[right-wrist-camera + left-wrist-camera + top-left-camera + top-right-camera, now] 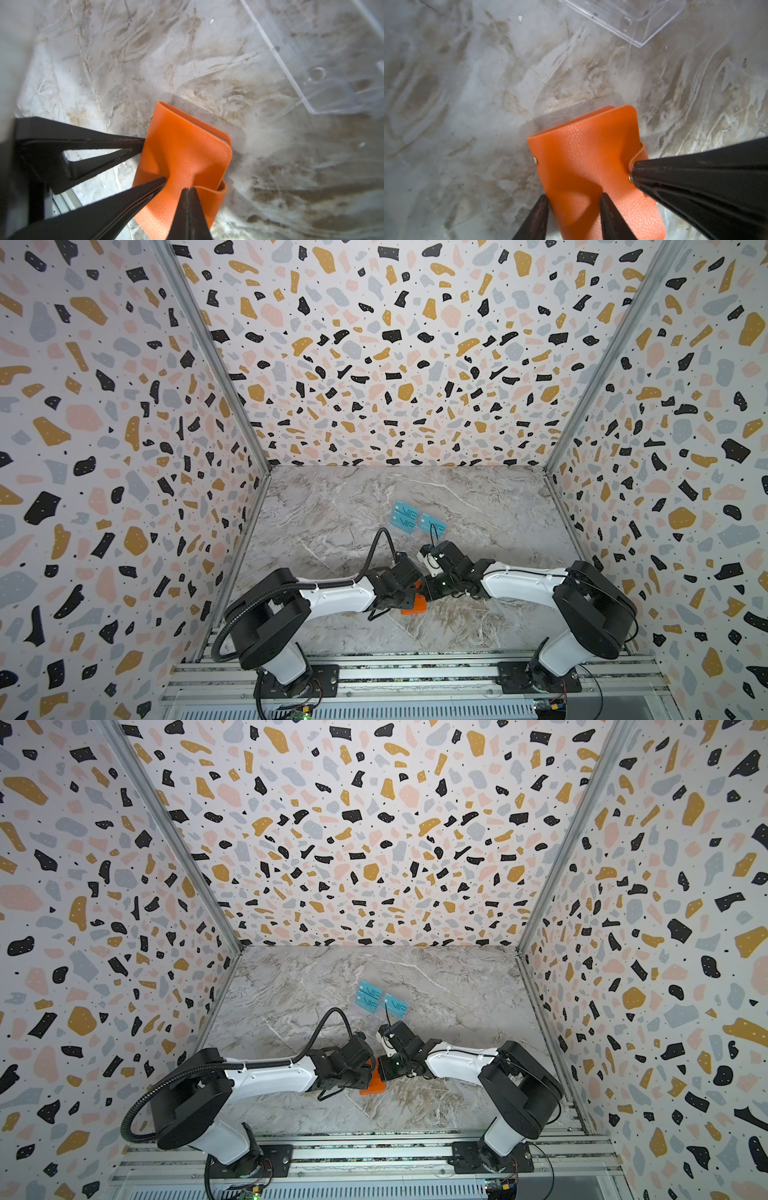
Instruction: Put the credit cards into the card holder
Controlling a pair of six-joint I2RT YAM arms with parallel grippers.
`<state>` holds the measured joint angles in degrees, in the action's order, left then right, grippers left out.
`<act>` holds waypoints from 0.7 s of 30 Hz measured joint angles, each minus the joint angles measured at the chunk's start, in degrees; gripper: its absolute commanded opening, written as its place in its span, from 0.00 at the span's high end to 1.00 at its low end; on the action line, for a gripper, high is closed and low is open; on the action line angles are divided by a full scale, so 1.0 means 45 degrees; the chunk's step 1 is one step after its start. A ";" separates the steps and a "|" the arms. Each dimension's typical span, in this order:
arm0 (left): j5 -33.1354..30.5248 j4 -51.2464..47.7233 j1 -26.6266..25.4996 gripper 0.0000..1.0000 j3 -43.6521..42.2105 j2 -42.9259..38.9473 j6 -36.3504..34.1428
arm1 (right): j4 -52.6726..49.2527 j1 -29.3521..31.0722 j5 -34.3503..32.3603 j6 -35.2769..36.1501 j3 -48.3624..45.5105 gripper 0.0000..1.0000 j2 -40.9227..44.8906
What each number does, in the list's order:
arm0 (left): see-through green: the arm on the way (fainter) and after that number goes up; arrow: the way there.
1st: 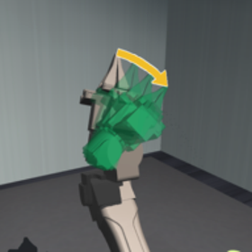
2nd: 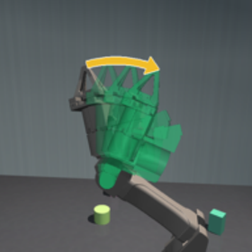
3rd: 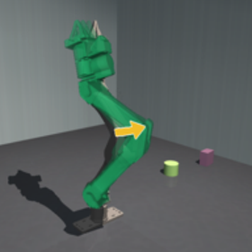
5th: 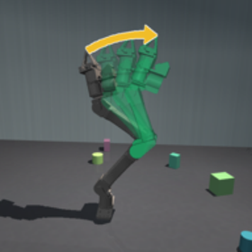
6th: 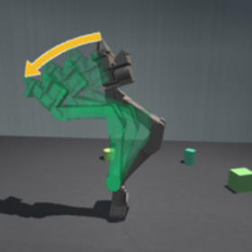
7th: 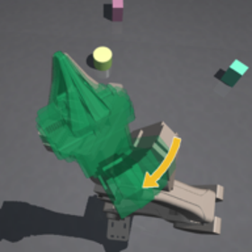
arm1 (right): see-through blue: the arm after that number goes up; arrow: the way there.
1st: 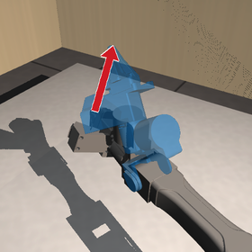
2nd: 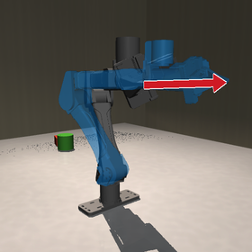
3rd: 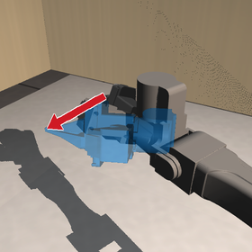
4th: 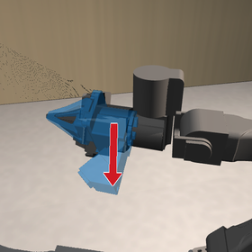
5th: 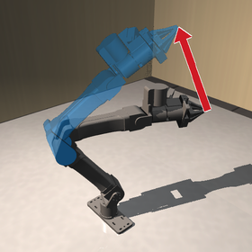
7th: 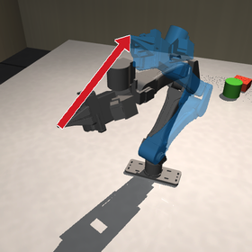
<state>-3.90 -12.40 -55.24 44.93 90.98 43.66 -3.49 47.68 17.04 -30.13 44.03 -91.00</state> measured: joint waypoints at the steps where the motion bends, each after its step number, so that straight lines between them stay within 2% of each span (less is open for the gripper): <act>1: -0.0005 0.0000 0.0000 0.57 0.0000 0.0000 0.0000 | 0.0000 0.0010 -0.0024 0.0000 0.0000 1.00 0.0000; 21: 0.0000 0.0015 0.0000 0.57 -0.0015 0.0000 0.0005 | -0.0010 0.0185 -0.0355 -0.0034 -0.0010 1.00 0.0000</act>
<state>-3.90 -12.34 -55.24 44.86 90.98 43.68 -3.53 48.51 15.44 -30.28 43.99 -91.00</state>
